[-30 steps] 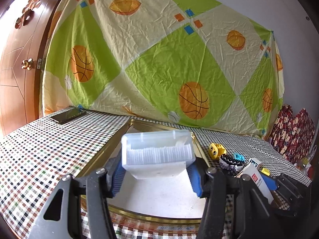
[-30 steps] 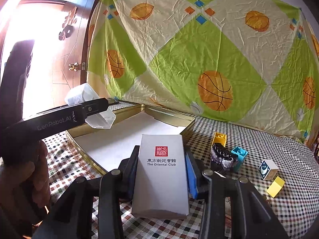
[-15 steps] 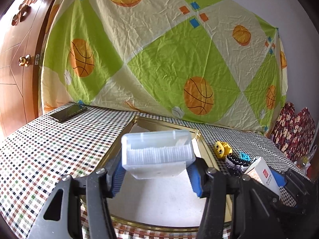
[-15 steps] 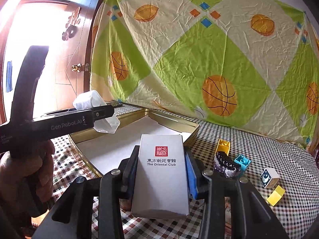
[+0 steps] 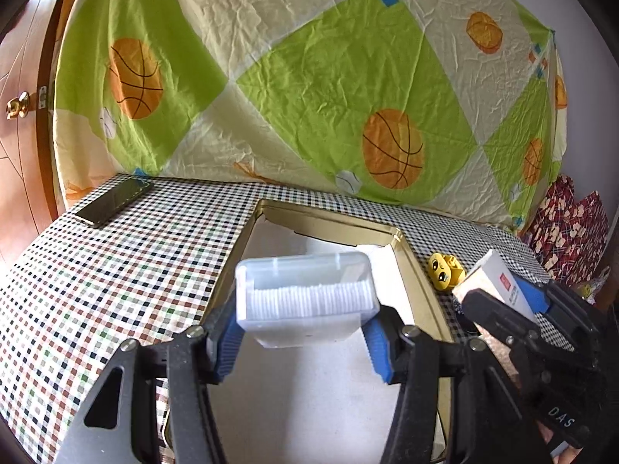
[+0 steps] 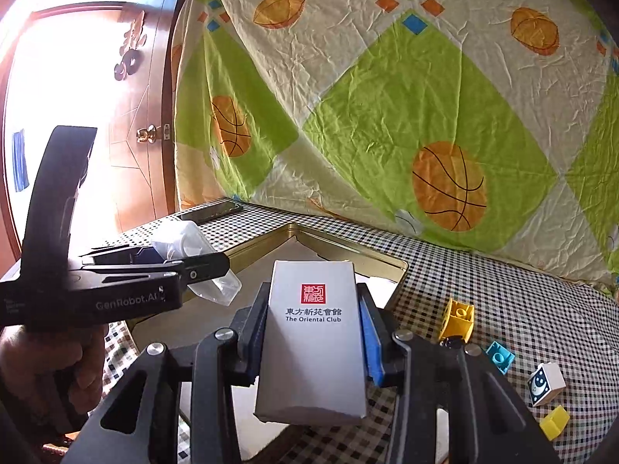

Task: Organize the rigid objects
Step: 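Lower the disc box into the tin and open the left tool while the right tool releases the card box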

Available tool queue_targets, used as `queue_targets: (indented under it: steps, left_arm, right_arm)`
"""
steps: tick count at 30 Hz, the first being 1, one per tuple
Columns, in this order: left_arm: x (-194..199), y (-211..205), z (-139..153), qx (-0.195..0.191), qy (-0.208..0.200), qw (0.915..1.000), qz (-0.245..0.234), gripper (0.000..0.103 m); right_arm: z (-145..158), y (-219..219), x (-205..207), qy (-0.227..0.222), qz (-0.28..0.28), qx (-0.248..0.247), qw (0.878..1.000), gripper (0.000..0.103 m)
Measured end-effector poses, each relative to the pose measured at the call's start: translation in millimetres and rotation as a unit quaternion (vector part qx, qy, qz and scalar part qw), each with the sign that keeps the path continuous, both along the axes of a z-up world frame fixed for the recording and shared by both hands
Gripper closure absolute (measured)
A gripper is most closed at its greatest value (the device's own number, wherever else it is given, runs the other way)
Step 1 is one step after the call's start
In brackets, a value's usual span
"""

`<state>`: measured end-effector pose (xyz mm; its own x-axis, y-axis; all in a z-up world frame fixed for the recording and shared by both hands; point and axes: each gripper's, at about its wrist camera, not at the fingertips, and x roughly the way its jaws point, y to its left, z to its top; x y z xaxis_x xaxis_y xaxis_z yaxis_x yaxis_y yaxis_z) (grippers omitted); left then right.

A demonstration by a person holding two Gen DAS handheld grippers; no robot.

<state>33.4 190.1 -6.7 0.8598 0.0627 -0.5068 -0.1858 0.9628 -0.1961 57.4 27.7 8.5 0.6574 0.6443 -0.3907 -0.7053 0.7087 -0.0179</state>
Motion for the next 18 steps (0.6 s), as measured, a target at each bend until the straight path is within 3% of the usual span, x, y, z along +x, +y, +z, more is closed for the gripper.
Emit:
queue_targets:
  steps: [11,18]
  left_arm:
    - [42.0,9.3,2.0,0.016,0.091,0.9955,-0.022,0.048]
    - [62.0,9.0,0.0,0.038,0.128,0.9908,-0.024,0.048]
  right_arm:
    - [-14.3,43.6,60.5,0.082,-0.005,-0.034,0.996,0.06]
    - [-22.0,54.4,75.2,0.096,-0.013,-0.053,0.994,0.06]
